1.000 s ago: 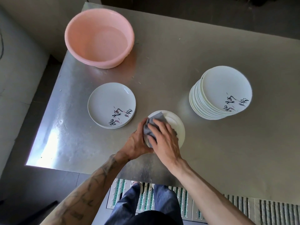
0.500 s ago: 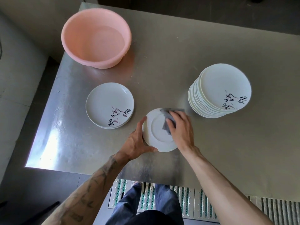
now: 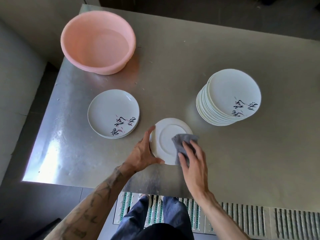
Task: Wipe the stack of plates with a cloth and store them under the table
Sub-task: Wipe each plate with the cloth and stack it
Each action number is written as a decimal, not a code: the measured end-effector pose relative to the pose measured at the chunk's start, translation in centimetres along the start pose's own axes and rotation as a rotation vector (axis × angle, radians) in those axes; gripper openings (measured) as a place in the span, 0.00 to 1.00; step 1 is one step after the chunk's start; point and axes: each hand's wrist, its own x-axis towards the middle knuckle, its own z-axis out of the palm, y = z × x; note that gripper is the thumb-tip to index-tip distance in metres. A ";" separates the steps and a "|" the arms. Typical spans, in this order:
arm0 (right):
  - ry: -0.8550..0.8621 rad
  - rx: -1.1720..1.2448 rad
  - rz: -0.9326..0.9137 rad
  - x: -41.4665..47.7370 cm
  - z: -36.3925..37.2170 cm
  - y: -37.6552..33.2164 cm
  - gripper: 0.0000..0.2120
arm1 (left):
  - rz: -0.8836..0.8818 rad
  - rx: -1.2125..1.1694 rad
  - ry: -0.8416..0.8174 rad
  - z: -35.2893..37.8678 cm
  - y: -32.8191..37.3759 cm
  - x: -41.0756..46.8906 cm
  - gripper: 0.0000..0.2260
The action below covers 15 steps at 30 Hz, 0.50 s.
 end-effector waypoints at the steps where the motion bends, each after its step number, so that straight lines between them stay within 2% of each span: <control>1: -0.003 0.007 -0.002 -1.1 0.3 -0.3 0.21 | -0.008 -0.002 -0.004 0.0 0.0 0.0 0.59; 4: -0.003 0.054 0.002 -1.9 0.4 -0.2 0.20 | -0.013 0.004 -0.021 -0.3 0.0 0.1 0.58; 9: -0.041 0.123 0.053 3.3 -1.0 0.7 0.19 | -0.012 0.000 -0.025 -0.3 0.1 0.0 0.58; 12: -0.136 0.091 -0.010 7.3 -1.1 0.0 0.19 | -0.011 0.003 -0.025 -0.3 0.1 0.1 0.58; 15: -0.241 0.017 -0.161 10.1 -0.6 -1.2 0.20 | -0.011 -0.007 -0.021 -0.4 0.0 0.1 0.58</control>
